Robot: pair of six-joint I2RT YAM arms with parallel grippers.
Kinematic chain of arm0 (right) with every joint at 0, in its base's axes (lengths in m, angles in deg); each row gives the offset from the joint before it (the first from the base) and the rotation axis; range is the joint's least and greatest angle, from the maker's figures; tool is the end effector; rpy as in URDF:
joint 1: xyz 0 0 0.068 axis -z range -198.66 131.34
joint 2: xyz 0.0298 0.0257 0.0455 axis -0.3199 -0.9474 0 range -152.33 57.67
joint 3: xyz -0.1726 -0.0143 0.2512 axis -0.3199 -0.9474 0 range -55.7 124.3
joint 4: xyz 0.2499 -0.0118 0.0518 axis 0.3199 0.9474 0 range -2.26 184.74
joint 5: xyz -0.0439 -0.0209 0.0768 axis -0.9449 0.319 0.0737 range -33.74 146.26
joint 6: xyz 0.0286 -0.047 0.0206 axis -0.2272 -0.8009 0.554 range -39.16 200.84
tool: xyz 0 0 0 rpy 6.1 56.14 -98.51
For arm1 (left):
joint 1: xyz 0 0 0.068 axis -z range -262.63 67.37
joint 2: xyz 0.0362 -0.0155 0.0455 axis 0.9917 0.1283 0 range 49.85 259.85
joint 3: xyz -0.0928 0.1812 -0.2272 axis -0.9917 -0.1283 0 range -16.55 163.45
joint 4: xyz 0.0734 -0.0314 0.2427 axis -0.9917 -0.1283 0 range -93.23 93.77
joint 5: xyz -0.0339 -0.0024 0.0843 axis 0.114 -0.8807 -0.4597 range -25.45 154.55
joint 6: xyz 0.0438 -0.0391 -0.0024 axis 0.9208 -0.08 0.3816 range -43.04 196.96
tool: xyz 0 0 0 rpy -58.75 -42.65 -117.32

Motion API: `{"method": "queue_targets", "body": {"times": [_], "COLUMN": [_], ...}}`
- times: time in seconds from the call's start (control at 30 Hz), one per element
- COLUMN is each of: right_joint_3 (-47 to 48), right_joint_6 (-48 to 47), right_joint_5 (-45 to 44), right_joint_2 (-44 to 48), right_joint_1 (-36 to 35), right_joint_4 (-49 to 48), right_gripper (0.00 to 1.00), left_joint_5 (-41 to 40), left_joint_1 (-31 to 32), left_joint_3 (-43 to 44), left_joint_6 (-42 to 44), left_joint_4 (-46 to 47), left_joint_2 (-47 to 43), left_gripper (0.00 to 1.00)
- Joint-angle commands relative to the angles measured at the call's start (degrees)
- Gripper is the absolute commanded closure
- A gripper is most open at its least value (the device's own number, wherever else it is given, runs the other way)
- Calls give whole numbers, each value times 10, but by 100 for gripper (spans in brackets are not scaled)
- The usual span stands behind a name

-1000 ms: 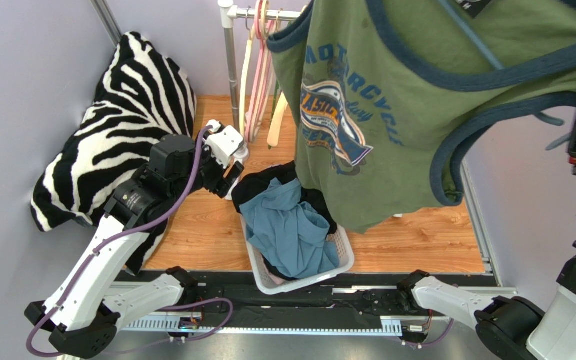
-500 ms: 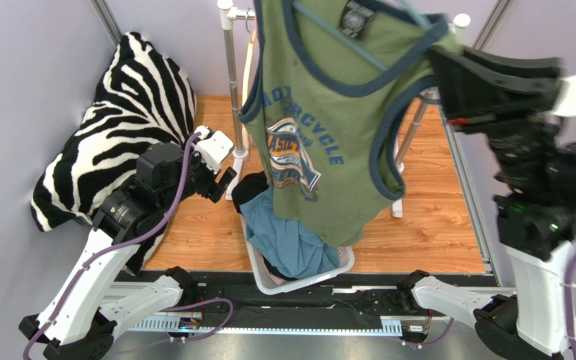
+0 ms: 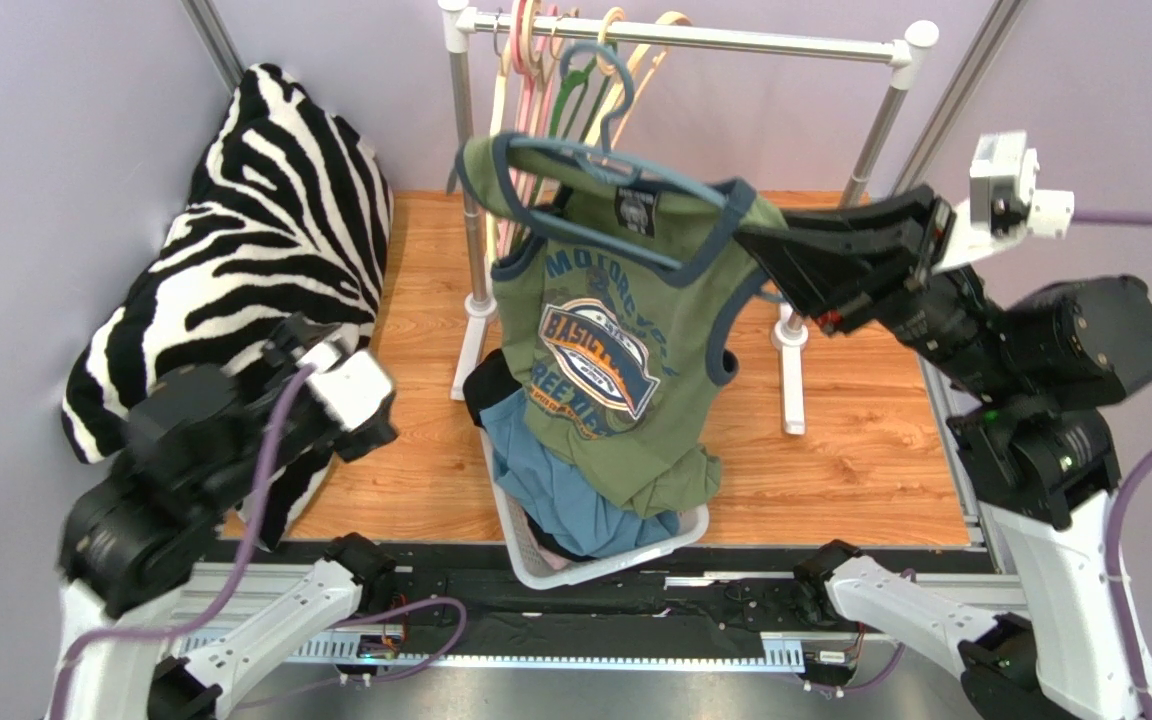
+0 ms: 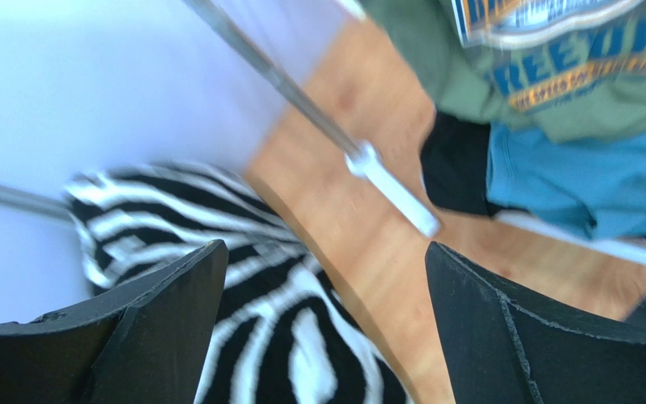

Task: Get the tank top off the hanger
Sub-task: Pick up the hanger from the clothesline.

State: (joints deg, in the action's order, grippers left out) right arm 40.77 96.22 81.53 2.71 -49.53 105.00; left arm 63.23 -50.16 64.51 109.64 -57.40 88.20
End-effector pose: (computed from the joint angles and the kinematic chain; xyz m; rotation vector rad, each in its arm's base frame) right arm 0.0686 0.0622 0.6062 -0.5630 1.1108 0.9576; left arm 0.0276 -0.0164 0.4669 1.0058 1.6036 0.0245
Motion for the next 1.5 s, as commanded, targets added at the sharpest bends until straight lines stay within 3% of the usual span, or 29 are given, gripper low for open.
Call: {"method": "queue_targets", "body": {"times": [0.0, 0.13, 0.3, 0.6, 0.93, 1.1, 1.47], "right_joint_3": [-46, -96, -152, -189, -193, -200, -173], "right_joint_6": [-38, -62, -146, -255, -249, -205, -249], "right_joint_5": [79, 171, 207, 218, 272, 282, 236], "right_joint_2": [50, 71, 91, 109, 106, 97, 59], "right_joint_1": [-1, -1, -2, -17, -22, -34, -128], "right_joint_4": [39, 35, -4, -9, -19, -81, -47], "right_gripper": [100, 100, 100, 100, 100, 100, 100], "left_joint_5": [115, 176, 274, 405, 426, 475, 476], "left_joint_1": [-3, -3, -3, -3, -3, -3, -3], "left_joint_3": [68, 79, 158, 158, 151, 139, 131], "left_joint_6": [90, 49, -69, -80, -83, -97, -108], "left_joint_4": [23, 106, 88, 69, 83, 83, 105], "left_joint_2": [-62, -71, 44, 104, 128, 134, 140], "left_gripper": [6, 11, 15, 15, 14, 15, 20]}}
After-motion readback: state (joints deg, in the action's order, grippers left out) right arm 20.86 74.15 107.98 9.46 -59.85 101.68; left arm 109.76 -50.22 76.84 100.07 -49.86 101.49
